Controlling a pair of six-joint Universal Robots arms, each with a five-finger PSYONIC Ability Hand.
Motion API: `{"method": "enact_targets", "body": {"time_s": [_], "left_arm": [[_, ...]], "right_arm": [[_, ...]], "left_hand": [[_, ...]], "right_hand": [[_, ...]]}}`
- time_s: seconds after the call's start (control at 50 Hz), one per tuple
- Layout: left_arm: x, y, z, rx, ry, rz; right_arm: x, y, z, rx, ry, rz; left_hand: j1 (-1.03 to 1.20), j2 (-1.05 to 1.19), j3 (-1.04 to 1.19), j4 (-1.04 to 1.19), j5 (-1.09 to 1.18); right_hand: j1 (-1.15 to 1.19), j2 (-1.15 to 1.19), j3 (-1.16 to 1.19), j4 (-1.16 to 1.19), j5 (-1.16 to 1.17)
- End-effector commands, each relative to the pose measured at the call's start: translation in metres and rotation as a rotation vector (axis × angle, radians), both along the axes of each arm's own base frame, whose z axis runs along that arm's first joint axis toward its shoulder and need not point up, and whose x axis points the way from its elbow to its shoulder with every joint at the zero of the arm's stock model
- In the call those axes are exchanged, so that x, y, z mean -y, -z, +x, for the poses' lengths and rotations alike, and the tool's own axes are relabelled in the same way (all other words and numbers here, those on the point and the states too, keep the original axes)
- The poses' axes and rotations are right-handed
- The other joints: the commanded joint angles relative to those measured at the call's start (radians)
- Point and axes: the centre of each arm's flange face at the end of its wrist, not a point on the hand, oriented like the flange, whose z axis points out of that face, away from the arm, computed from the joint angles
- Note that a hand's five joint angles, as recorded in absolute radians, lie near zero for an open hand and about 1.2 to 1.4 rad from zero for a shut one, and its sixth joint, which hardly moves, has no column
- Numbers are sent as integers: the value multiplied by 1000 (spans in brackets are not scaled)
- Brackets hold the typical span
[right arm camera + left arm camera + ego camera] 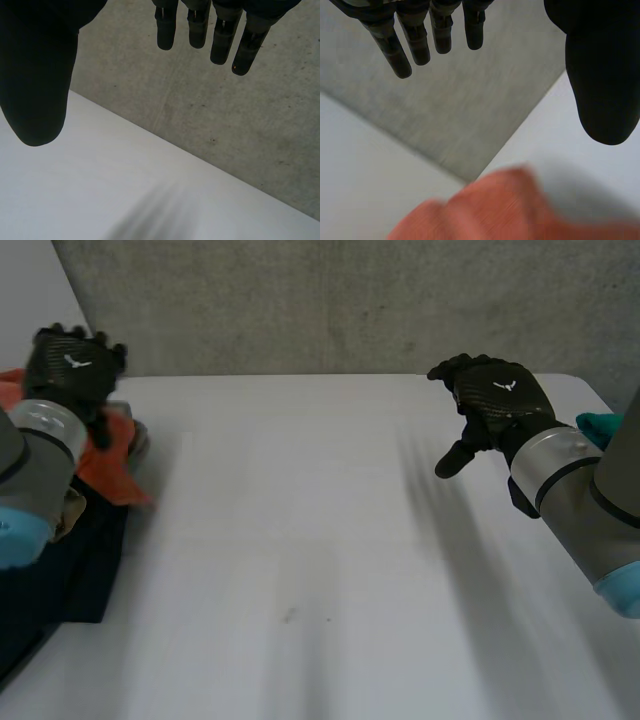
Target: Fold the laundry.
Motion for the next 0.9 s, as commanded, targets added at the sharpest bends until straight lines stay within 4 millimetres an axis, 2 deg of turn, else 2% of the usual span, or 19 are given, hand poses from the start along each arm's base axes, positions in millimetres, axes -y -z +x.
{"method": "enact_targets", "body": {"time_s": [0.02, 0.12, 0.16, 0.22, 0.28, 0.32, 0.38, 0.42, 0.5, 0.52, 0.56, 0.62, 0.66, 0.68, 0.72, 0.76, 0.82, 0.84, 0.9], "left_arm": [[74, 28, 59, 106, -197, 10], [98, 43, 90, 191, -271, 56], [105, 49, 109, 255, -328, 81], [110, 57, 117, 309, -359, 103], [111, 62, 117, 325, -357, 115], [112, 63, 118, 330, -360, 115], [112, 60, 114, 325, -357, 104], [112, 58, 108, 323, -344, 92], [104, 50, 71, 313, -268, 52], [96, 48, 49, 296, -218, 38], [85, 38, 25, 266, -165, 11], [52, 5, -20, 154, -51, -60], [36, -4, -37, 94, 4, -74], [18, -11, -56, 41, 61, -81], [0, -16, -73, -14, 119, -78], [-28, -13, -99, -70, 204, -47], [-61, -1, -124, -100, 298, 8], [-84, 10, -139, -109, 361, 50], [-123, 30, -157, -111, 455, 128]], "right_arm": [[-3, 4, 3, -11, -13, 7], [-3, 5, 3, -22, -14, 7], [-3, 7, 3, -26, -16, 9], [-3, 8, 3, -31, -16, 12], [-3, 9, 3, -31, -16, 12], [-3, 9, 3, -31, -16, 12], [-3, 9, 2, -31, -14, 14], [-3, 8, 2, -31, -14, 10], [-2, 4, 1, -27, -10, -1], [-1, 3, 1, -25, -8, -5], [0, 2, 0, -24, -5, -8], [1, 0, -2, -23, 0, -11], [0, -3, -2, -20, 1, -18], [0, -4, -3, -17, 1, -20], [-1, -6, -3, -14, 1, -27], [0, -9, -3, -11, 3, -34], [0, -11, -4, -8, 8, -43], [1, -11, -4, -8, 9, -43], [5, -13, -10, -7, 29, -51]], "left_hand": [[-28, -29, -33, -29, -47], [-28, -29, -33, -29, -47], [-25, -25, -30, -25, -44], [13, 12, 8, 13, -6], [151, 150, 146, 150, 132], [514, 513, 509, 513, 495], [1191, 1190, 1186, 1190, 1172], [1193, 1193, 1188, 1193, 1174], [1193, 1193, 1188, 1193, 1174], [1193, 1193, 1188, 1193, 1174], [1193, 1193, 1188, 1193, 1174], [1193, 1193, 1188, 1193, 1174], [1193, 1193, 1188, 1193, 1174], [1193, 1193, 1188, 1193, 1174], [1193, 1193, 1188, 1193, 1174], [1193, 1193, 1188, 1193, 1174], [1193, 1193, 1188, 1193, 1174], [1193, 1193, 1188, 1193, 1174], [1193, 1193, 1188, 1193, 1174]], "right_hand": [[-30, -45, -33, -58, -68], [-30, -45, -33, -58, -68], [-30, -45, -33, -58, -68], [-30, -45, -33, -58, -68], [-30, -45, -33, -58, -68], [-30, -45, -33, -58, -68], [-30, -45, -33, -58, -68], [-30, -45, -33, -58, -68], [-30, -45, -33, -58, -68], [-30, -45, -33, -58, -68], [-30, -45, -33, -58, -68], [-30, -45, -33, -58, -68], [-30, -45, -33, -58, -68], [-30, -45, -33, -58, -68], [-30, -45, -33, -58, -68], [-30, -45, -33, -58, -68], [-30, -45, -33, -58, -68], [-30, -45, -33, -58, -68], [-30, -45, -33, -58, -68]]}}
